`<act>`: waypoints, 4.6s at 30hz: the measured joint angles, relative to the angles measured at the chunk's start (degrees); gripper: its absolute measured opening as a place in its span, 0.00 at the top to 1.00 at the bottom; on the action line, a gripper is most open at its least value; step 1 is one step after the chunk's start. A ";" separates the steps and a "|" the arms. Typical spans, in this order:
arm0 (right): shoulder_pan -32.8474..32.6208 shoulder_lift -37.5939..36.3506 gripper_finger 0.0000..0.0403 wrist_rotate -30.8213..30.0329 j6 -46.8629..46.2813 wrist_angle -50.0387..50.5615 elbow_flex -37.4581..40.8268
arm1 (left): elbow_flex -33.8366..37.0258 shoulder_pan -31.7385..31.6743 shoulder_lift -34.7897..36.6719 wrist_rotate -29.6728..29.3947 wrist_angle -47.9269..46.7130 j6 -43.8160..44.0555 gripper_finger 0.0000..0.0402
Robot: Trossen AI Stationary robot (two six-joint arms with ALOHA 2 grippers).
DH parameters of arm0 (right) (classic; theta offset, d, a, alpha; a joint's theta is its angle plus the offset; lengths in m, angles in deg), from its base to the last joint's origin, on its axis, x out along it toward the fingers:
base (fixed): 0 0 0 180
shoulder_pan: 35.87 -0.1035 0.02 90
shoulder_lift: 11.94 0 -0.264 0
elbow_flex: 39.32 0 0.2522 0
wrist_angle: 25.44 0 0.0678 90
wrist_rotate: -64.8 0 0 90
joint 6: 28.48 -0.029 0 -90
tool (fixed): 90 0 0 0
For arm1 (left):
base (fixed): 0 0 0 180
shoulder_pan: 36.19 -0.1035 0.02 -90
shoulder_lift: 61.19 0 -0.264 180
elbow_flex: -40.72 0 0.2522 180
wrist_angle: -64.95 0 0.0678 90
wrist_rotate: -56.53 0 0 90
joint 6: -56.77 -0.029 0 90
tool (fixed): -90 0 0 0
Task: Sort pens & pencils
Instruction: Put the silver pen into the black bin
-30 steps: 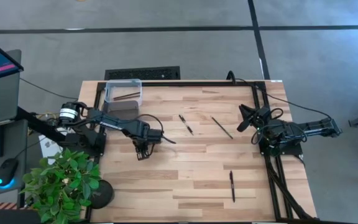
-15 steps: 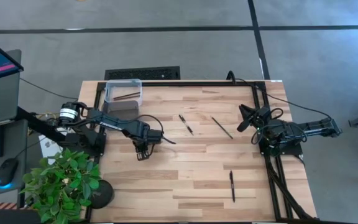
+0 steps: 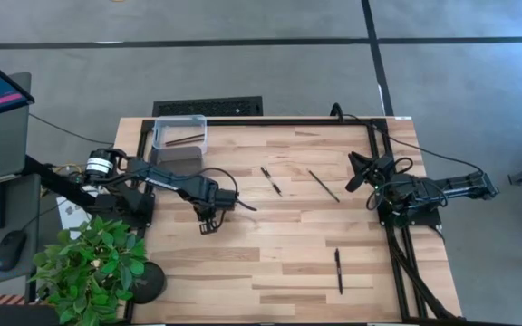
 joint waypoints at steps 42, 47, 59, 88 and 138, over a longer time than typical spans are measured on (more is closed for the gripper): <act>0.00 0.02 0.80 0.00 0.01 0.02 0.00 | -4.11 0.69 0.83 -3.51 -2.01 -1.09 0.93; 0.00 0.02 0.80 0.00 0.00 0.00 0.00 | -5.21 0.62 3.55 -4.17 -3.47 -1.22 0.96; 0.01 0.02 0.80 -0.02 -0.02 0.00 0.00 | -8.86 0.70 12.32 -11.22 -15.01 0.21 0.96; -0.01 0.02 0.80 0.07 -0.09 0.00 0.00 | 1.40 -13.99 19.80 -18.94 -34.56 3.98 0.95; 0.01 0.02 0.80 0.13 -0.09 0.00 0.00 | 9.86 -20.57 19.80 -16.22 -26.77 1.43 0.86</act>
